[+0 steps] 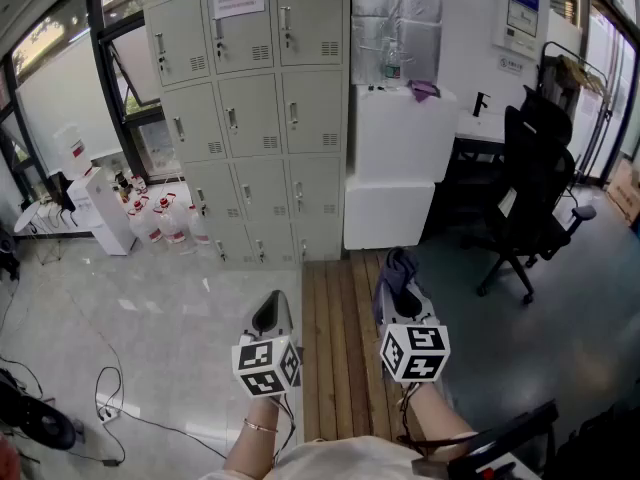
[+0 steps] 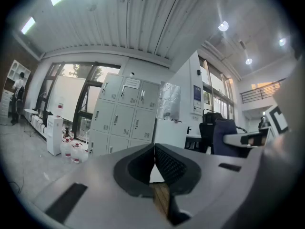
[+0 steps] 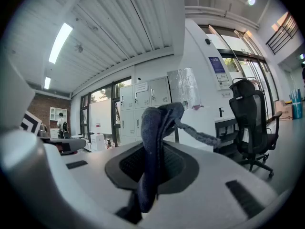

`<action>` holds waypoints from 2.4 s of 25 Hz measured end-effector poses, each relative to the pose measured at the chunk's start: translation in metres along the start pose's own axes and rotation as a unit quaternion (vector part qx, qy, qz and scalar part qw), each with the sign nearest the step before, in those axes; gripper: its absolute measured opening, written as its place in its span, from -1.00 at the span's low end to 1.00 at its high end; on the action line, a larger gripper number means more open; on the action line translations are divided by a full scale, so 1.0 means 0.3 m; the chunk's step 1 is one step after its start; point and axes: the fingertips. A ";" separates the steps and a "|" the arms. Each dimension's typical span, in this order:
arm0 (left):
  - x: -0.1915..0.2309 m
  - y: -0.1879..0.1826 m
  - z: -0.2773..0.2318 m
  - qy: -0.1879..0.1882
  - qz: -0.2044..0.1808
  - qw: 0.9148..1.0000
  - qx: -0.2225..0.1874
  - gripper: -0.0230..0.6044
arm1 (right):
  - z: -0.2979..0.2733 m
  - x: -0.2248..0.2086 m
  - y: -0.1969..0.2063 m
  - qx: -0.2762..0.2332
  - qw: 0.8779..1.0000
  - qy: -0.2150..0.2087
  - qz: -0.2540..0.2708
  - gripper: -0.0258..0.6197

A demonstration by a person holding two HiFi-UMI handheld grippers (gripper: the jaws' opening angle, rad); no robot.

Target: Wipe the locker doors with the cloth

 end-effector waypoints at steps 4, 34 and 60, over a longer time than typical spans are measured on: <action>0.002 0.005 0.010 0.002 0.000 1.000 0.000 -0.90 | 0.002 0.012 0.009 0.003 1.000 -0.003 0.000 -0.79; 0.091 0.041 -0.250 0.025 -0.015 0.999 0.018 -0.90 | -0.285 -0.009 0.088 0.028 0.999 0.015 -0.030 -0.79; 0.005 -0.038 -1.170 -0.034 -0.025 0.999 0.030 -0.90 | -1.116 -0.582 -0.010 0.033 0.997 -0.015 -0.067 -0.79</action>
Point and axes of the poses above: the fingertips, and each gripper's own axes: z backward along the fingers, x to its left, y out of its underside, and after that the axes turned 12 degrees about -y, right-handed
